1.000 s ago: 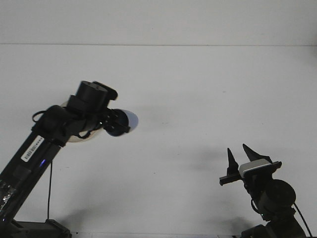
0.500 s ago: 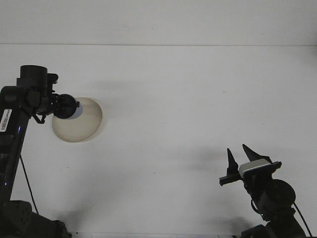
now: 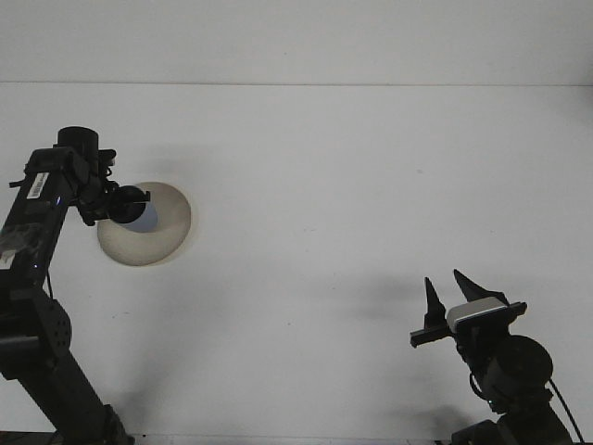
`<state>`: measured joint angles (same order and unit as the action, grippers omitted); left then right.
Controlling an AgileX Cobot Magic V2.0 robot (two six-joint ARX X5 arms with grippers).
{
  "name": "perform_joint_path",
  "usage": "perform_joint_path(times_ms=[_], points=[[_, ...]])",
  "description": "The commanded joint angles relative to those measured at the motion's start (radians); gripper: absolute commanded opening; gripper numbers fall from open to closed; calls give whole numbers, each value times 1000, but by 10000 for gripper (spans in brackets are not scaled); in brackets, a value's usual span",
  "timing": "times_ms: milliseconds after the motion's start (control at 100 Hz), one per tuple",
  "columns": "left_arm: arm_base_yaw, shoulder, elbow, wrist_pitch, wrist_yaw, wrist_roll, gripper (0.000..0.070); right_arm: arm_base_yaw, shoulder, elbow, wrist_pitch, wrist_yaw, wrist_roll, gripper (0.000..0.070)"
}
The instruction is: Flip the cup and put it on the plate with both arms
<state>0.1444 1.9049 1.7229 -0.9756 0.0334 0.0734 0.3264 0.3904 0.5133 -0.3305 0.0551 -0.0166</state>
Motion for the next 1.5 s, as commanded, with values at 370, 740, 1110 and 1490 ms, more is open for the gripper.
perform_joint_path(times_ms=[370,740,1110,1490], points=[[7,-61,70,61,61,-3,480,2,4,4,8,-1,9,333],[8,-500,84,54,79,-39,457,0,3,4,0,59,16,333],[-56,-1014,-526,364,98,4,28,0,-4,-37,48,111,79,131],[-60,-1560,-1270,977,61,-48,12,0,-18,-55,235,163,107,0]])
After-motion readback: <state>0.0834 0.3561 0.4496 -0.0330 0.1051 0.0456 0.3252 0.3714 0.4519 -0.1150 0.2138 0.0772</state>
